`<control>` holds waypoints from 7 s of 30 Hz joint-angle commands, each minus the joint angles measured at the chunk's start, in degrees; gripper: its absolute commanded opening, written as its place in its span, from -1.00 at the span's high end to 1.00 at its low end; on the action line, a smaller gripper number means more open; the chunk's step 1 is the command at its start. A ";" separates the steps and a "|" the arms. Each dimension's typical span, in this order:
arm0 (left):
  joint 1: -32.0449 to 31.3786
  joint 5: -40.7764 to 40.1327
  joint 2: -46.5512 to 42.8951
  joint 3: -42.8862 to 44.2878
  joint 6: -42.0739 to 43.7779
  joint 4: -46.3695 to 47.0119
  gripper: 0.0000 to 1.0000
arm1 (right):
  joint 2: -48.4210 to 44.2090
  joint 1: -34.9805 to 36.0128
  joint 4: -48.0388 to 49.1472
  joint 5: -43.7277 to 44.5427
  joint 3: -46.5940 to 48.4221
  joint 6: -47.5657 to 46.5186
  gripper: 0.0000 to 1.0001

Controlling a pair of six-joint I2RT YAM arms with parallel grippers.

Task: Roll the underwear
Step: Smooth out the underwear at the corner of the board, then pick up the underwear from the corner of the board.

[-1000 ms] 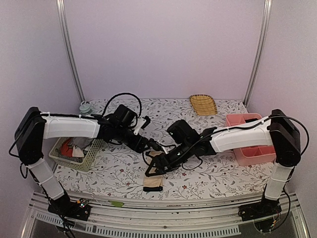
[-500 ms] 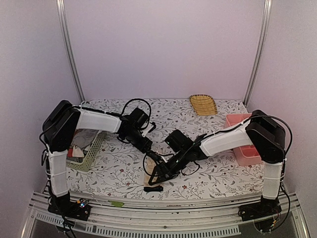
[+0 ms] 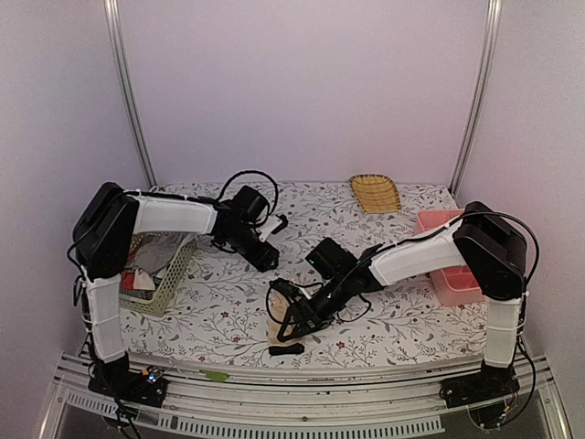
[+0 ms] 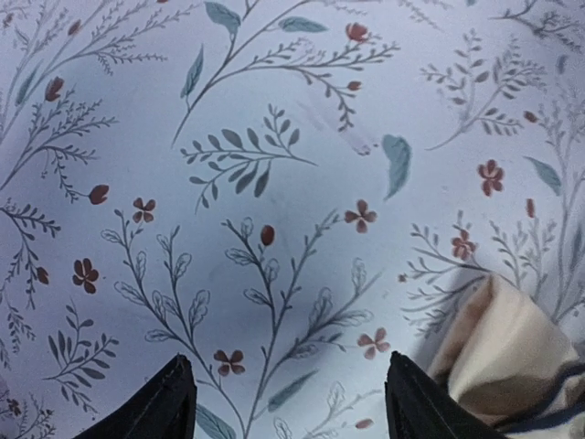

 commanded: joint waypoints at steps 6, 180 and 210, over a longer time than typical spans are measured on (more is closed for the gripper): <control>0.79 17.13 -8.47 -6.48 -1.25 -2.27 -0.43 | 2.41 -0.11 -2.76 -0.60 0.81 -0.31 -0.63; -36.50 -8.53 -23.60 -43.91 24.17 20.68 0.86 | 12.87 -2.06 14.68 -5.26 -3.32 24.72 1.00; -18.83 34.13 -10.06 -24.85 23.01 -8.19 1.00 | -37.18 13.66 24.52 36.85 -37.05 0.69 -0.07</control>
